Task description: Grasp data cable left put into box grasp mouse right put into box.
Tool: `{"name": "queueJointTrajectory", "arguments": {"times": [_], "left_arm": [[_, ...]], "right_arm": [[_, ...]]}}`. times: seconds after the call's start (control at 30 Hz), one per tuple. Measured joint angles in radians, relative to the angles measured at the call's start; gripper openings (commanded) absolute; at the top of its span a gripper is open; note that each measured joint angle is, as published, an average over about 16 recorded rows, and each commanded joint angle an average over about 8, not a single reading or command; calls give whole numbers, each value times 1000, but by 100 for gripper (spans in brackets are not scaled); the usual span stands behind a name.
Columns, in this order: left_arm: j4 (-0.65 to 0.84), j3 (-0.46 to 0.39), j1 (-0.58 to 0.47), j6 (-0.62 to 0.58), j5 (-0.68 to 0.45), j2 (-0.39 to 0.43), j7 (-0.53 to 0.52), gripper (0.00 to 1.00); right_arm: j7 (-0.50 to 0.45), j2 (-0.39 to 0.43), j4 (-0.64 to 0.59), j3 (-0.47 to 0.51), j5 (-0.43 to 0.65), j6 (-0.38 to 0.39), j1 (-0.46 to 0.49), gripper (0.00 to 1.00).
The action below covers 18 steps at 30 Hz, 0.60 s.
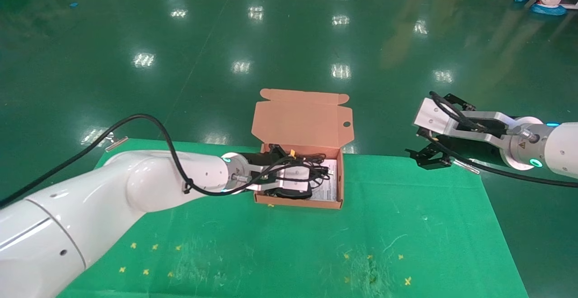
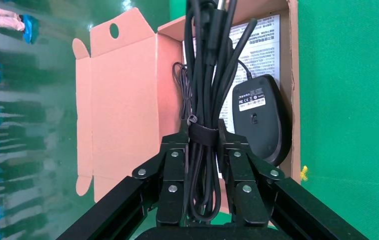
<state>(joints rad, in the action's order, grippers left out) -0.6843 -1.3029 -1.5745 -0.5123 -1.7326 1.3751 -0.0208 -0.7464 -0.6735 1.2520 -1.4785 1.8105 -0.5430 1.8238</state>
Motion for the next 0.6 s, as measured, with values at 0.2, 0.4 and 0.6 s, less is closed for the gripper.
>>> {"name": "queueJointTrajectory", "arguments": {"times": [0.2, 0.4, 0.6], "left_arm": [[0, 0, -1, -1, 0, -1, 0, 100], [-12, 5, 1, -1, -3, -12, 2, 100], [-19, 12, -14, 2, -1, -32, -8, 100]], "right_arm": [[0, 0, -1, 0, 0, 0, 0, 100], [4, -2, -6, 1, -5, 0, 0, 100], [6, -1, -11, 5, -1, 3, 8, 100]]}}
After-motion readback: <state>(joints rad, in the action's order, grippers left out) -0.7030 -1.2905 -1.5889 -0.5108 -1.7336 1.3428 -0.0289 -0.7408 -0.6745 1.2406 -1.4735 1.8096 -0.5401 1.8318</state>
